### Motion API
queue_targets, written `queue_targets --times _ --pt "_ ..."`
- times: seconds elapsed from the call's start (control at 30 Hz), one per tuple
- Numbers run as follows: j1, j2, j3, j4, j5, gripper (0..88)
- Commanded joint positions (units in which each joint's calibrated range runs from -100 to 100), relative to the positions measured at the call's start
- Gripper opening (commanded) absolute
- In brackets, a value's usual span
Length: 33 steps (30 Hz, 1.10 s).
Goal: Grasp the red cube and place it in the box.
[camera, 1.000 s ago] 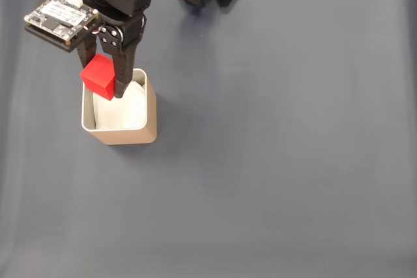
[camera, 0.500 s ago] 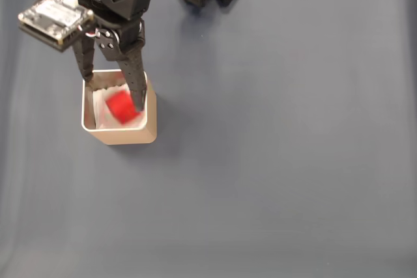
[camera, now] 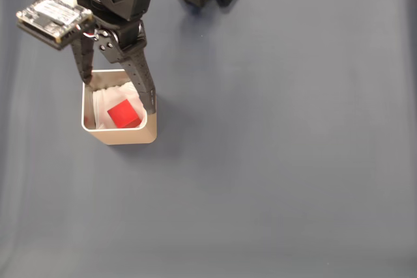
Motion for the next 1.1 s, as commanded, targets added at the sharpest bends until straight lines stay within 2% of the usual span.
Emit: queue_targets --times 0.0,0.33,0.47,0.97,1.07 --pt "0.65 -0.56 -0.98 -1.03 -0.15 44.8" --pt "0.94 -0.82 -0.98 -1.52 -0.15 44.4" --pt "1.01 -0.99 -0.71 -1.52 0.15 41.0" --pt "-0.77 -2.2 0.3 -1.36 1.56 2.9" --pt "-1.97 -3.07 1.67 -1.36 2.3 0.2"
